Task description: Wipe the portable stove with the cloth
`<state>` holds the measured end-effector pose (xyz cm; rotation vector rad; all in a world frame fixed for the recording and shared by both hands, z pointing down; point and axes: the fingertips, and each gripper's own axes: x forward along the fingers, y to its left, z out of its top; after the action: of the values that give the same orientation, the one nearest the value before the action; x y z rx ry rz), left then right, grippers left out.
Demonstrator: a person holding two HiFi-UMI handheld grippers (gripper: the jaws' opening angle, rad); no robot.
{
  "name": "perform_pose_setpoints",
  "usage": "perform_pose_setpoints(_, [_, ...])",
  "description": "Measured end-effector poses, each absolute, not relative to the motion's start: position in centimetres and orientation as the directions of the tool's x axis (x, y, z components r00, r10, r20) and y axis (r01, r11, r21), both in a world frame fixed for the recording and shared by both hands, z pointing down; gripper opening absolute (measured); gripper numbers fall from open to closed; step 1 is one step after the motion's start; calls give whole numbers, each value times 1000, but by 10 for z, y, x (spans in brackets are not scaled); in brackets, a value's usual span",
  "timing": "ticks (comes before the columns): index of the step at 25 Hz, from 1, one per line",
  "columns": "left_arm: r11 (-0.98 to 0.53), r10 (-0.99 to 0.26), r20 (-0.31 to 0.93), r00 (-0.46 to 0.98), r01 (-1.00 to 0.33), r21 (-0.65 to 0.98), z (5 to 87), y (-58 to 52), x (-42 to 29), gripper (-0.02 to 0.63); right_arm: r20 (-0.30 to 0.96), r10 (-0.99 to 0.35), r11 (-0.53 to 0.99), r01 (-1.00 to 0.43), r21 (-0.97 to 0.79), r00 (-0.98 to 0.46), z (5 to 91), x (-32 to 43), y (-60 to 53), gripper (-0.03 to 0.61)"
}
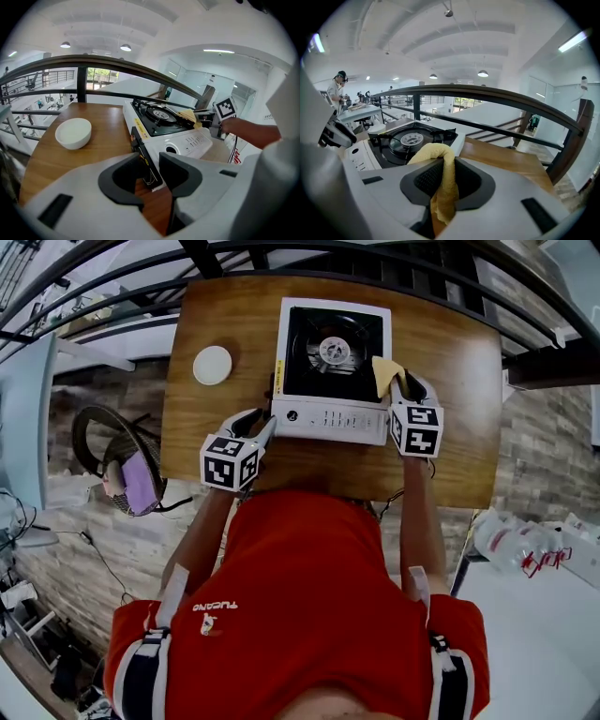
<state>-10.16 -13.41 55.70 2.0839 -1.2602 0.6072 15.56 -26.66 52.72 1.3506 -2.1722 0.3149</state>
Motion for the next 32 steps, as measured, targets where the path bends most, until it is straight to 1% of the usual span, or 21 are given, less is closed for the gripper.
perform_pose_setpoints(6, [-332, -616, 664, 424, -904, 269, 555, -133, -101, 133, 432, -783, 505, -863, 21, -448, 492, 155, -257, 86])
perform_pose_setpoints(8, [-324, -618, 666, 416, -908, 267, 555, -133, -101, 135, 414, -784, 503, -864, -14, -463, 485, 157, -257, 86])
perform_pose_setpoints(12, [-309, -621, 674, 399, -915, 257, 556, -133, -102, 133, 455, -760, 487, -870, -77, -465, 496, 156, -259, 86])
perform_pose_setpoints(17, [-287, -626, 685, 372, -927, 241, 556, -133, -102, 133, 514, -741, 443, -890, -111, -433, 515, 156, -270, 86])
perform_pose_setpoints(25, [-249, -638, 693, 337, -941, 228, 555, -132, -103, 133, 517, -753, 386, -910, -154, -407, 521, 160, -309, 86])
perform_pose_setpoints(32, [-271, -632, 689, 354, -934, 231, 554, -131, -102, 132, 518, -779, 310, -935, -173, -354, 522, 163, -347, 86])
